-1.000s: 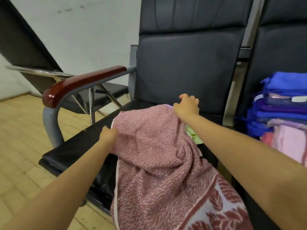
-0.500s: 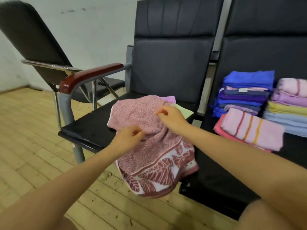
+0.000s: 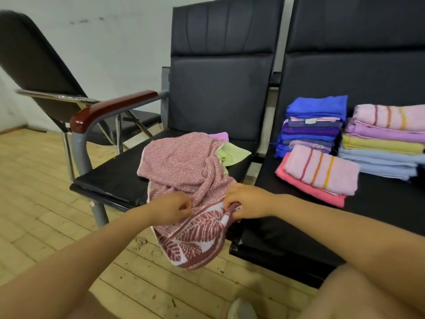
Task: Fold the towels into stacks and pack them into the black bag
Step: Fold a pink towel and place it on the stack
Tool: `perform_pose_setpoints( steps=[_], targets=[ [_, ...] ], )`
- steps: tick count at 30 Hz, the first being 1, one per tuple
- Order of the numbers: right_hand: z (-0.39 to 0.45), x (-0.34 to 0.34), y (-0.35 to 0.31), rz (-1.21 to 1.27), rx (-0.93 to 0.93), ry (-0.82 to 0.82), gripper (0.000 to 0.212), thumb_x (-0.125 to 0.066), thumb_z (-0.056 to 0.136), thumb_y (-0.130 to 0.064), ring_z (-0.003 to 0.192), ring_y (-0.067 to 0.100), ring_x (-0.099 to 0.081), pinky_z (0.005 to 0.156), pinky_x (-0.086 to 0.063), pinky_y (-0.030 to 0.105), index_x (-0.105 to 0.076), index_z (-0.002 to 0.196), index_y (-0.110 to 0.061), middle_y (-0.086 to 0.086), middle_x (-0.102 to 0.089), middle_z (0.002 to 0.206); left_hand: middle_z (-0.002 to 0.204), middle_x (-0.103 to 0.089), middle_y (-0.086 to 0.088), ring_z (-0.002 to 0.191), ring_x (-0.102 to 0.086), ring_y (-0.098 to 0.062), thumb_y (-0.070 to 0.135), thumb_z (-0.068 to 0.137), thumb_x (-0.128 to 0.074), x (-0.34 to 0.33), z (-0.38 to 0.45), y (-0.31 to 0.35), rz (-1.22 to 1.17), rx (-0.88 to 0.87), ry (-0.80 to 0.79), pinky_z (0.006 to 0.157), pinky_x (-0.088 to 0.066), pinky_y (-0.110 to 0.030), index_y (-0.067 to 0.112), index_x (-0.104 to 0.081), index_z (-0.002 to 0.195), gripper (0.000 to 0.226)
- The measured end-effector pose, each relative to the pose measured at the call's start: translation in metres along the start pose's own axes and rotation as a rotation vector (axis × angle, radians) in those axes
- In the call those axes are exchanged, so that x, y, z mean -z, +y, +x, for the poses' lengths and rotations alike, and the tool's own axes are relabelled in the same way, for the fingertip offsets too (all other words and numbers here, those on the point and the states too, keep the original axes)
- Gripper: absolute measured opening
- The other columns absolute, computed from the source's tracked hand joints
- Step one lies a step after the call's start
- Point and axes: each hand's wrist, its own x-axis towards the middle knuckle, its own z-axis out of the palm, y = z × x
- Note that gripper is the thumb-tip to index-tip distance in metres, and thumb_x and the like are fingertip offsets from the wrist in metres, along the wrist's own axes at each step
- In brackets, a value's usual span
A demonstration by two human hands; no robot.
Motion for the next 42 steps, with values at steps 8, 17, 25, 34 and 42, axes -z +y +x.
perform_pose_setpoints(
  steps=[8,17,25,34,42],
  targets=[
    [0.036,0.015,0.001,0.821,-0.294,0.312,0.015,-0.063,0.092,-0.021,0.073,0.009,-0.055,0.07,-0.042,0.023,-0.07,0.081,-0.014,-0.001,-0.062,0.077,0.079,-0.052,-0.002,0.067,-0.053,-0.023,0.034,0.101,-0.04,0.012,0.018,-0.035,0.04,0.293,0.49,0.06,-0.044,-0.041,0.014,-0.048,0.083,0.028],
    [0.081,0.014,0.004,1.269,-0.537,0.365,0.016,-0.063,0.09,-0.014,0.096,0.03,-0.067,0.096,-0.052,0.042,-0.069,0.102,-0.005,0.016,-0.07,0.104,0.083,-0.063,0.001,0.071,-0.058,-0.016,0.037,0.096,-0.051,0.014,0.036,-0.052,-0.103,0.48,0.531,0.059,-0.049,-0.032,0.02,-0.054,0.088,0.018],
    [0.065,0.011,0.012,1.43,-0.598,0.455,0.022,-0.068,0.085,-0.011,0.082,0.027,-0.067,0.089,-0.055,0.042,-0.068,0.101,0.004,0.019,-0.071,0.097,0.083,-0.065,-0.009,0.076,-0.061,-0.023,0.04,0.096,-0.05,0.025,0.014,-0.003,-0.485,0.391,0.599,0.069,-0.046,-0.037,0.01,-0.06,0.093,0.031],
    [0.053,0.016,0.012,1.509,-0.554,0.44,0.01,-0.061,0.09,-0.009,0.074,0.023,-0.068,0.069,-0.057,0.031,-0.067,0.093,-0.002,0.013,-0.071,0.085,0.077,-0.05,0.006,0.069,-0.051,-0.013,0.051,0.085,-0.062,-0.007,0.01,0.036,-0.096,0.287,0.144,0.056,-0.037,-0.028,0.021,-0.045,0.084,0.035],
    [0.048,0.009,0.03,1.204,-0.832,0.432,0.03,-0.046,0.096,-0.018,0.082,0.026,-0.066,0.079,-0.053,0.032,-0.066,0.11,0.0,0.014,-0.07,0.094,0.087,-0.068,-0.002,0.075,-0.059,-0.014,0.013,0.093,-0.056,0.019,0.014,0.015,-0.516,0.273,0.285,0.063,-0.043,-0.023,0.024,-0.066,0.099,0.016]
  ],
)
